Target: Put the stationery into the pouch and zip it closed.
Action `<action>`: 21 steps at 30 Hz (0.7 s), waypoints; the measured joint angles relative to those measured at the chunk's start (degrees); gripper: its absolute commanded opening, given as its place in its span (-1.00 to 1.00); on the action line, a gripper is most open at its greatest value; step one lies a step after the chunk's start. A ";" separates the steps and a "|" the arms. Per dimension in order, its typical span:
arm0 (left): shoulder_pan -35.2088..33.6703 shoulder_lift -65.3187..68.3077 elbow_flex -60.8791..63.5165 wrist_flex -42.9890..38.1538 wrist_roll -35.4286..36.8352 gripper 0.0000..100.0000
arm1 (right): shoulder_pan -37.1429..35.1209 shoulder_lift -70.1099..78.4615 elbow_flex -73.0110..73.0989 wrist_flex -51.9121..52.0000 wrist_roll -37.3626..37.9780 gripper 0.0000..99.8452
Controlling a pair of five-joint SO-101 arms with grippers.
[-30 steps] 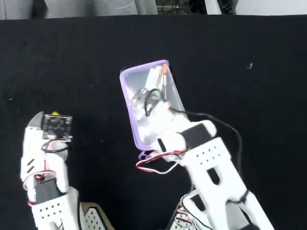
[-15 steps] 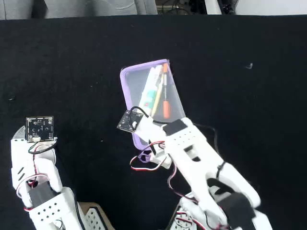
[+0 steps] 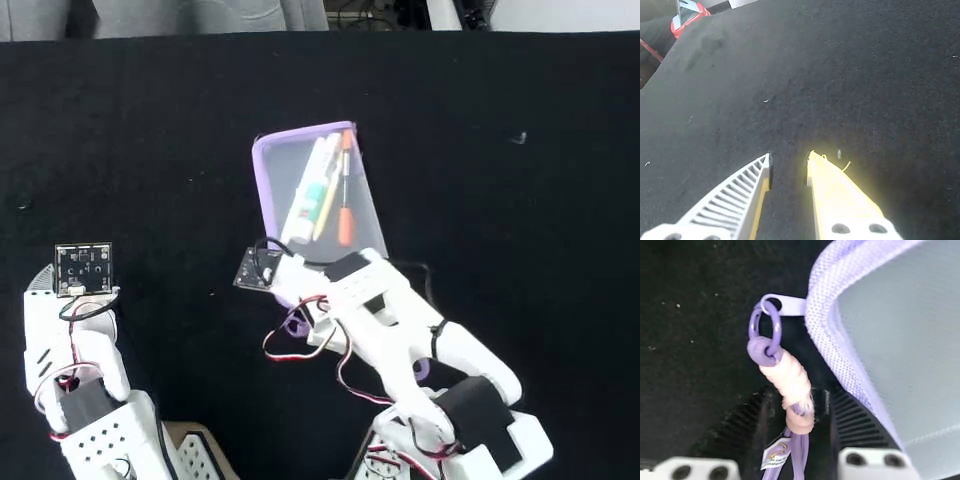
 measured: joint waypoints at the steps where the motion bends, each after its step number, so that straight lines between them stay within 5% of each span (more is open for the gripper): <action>1: 0.00 0.00 0.00 0.00 0.00 -0.75 | -0.35 0.00 0.00 -0.09 0.00 -0.70; 8: 0.00 0.00 0.00 0.00 0.00 -0.75 | -2.99 0.09 0.00 -2.29 -0.26 -0.71; 13: 0.00 0.00 0.00 0.00 2.55 -0.74 | -3.96 0.62 0.09 -4.31 -2.55 -0.97; 21: 0.00 0.00 0.00 0.00 4.84 -0.74 | -5.54 0.79 -1.05 -6.51 -2.64 -0.98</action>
